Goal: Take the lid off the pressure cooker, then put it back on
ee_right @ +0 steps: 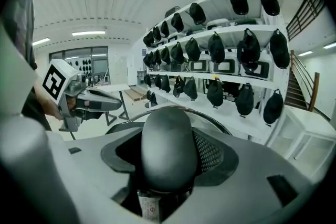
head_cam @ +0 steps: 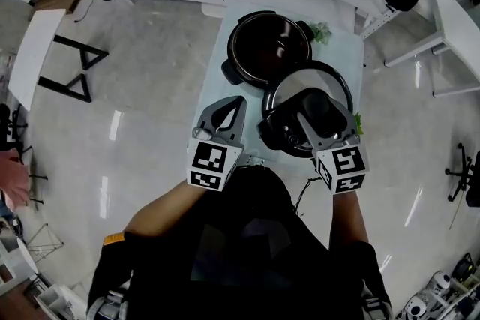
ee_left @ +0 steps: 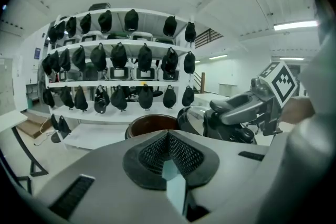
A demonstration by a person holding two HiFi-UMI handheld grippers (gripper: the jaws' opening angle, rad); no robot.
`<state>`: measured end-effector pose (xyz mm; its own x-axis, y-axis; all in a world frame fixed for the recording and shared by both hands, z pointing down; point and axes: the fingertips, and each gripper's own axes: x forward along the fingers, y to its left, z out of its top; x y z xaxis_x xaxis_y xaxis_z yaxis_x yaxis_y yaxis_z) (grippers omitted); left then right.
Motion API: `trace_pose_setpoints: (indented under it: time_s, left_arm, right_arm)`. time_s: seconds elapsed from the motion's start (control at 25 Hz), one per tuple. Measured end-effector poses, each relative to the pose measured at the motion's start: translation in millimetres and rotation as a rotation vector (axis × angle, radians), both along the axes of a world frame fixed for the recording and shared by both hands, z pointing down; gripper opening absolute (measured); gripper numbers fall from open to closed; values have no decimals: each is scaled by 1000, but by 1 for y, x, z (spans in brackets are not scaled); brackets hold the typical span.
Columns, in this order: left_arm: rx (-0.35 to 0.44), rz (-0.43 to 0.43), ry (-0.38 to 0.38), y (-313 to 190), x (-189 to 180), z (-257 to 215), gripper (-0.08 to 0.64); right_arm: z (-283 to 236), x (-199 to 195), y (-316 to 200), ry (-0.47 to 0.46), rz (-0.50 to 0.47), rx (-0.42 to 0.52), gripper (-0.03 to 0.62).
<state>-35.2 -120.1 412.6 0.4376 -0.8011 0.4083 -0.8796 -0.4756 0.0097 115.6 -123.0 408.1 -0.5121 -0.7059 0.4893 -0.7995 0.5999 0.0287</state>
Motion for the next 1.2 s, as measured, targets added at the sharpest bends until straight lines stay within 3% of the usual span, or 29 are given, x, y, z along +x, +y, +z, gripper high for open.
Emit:
trace_pose_setpoints:
  time_s: [0.4, 1.2]
  left_arm:
    - [30, -108, -2, -29, -47, -11, 8]
    - [28, -41, -17, -111, -95, -7, 8]
  right_arm:
    - [-9, -41, -57, 10, -93, 14, 288]
    - [2, -94, -142, 52, -34, -30, 288]
